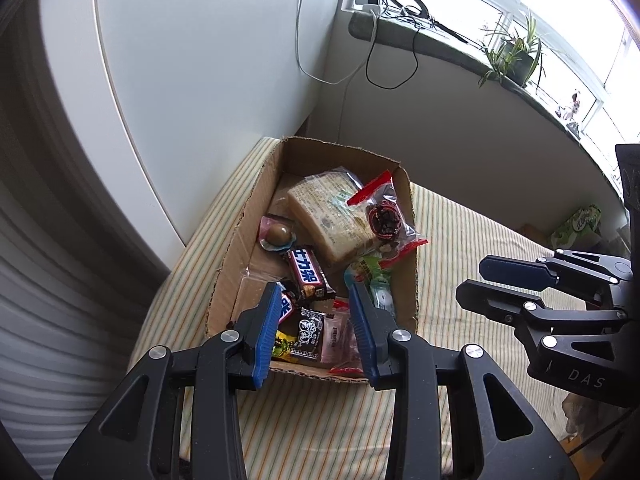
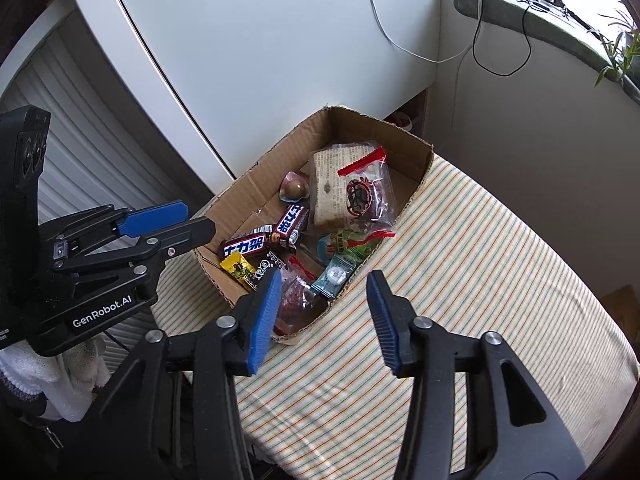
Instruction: Organize snacks
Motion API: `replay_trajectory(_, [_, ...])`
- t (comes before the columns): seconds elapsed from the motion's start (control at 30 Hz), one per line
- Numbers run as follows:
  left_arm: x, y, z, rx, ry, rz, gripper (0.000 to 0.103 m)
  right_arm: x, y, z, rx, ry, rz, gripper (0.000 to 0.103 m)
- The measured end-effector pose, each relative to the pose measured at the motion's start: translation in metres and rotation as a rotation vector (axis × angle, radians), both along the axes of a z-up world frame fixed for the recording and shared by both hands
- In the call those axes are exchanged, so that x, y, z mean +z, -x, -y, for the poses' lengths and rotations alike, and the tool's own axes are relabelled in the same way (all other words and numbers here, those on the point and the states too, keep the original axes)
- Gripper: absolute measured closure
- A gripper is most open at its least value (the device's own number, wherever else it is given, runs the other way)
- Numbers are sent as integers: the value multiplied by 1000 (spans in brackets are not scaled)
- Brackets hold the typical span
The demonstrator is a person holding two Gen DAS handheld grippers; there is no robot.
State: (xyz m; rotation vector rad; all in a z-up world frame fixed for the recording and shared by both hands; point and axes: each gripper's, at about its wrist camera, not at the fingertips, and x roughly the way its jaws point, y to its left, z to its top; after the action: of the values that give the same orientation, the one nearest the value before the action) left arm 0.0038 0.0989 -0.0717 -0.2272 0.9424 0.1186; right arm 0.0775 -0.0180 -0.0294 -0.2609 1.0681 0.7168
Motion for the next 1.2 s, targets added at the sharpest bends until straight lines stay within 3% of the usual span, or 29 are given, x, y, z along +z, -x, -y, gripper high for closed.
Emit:
replay_trajectory(0.03, [2, 2, 1, 1, -4, 5, 68, 2, 2, 2, -8, -2, 4, 53])
replay_trajectory(0.17, [12, 13, 5, 17, -18, 32, 48, 8, 6, 11, -41, -10, 16, 53])
replay_trajectory(0.27, [17, 20, 10, 23, -34, 43, 44, 11, 9, 17, -68, -16, 16, 52])
replay_trajectory(0.3, [18, 22, 10, 25, -38, 44, 43, 11, 10, 19, -74, -18, 16, 49])
replay_trajectory(0.37, [20, 25, 12, 25, -43, 47, 41, 13, 13, 22, -90, -23, 30, 29])
replay_trajectory(0.43, [22, 27, 14, 25, -57, 49, 40, 15, 15, 25, -104, -32, 46, 25])
replay_trajectory(1.2, [37, 37, 17, 60, -95, 72, 33, 23, 22, 35, -150, -49, 51, 25])
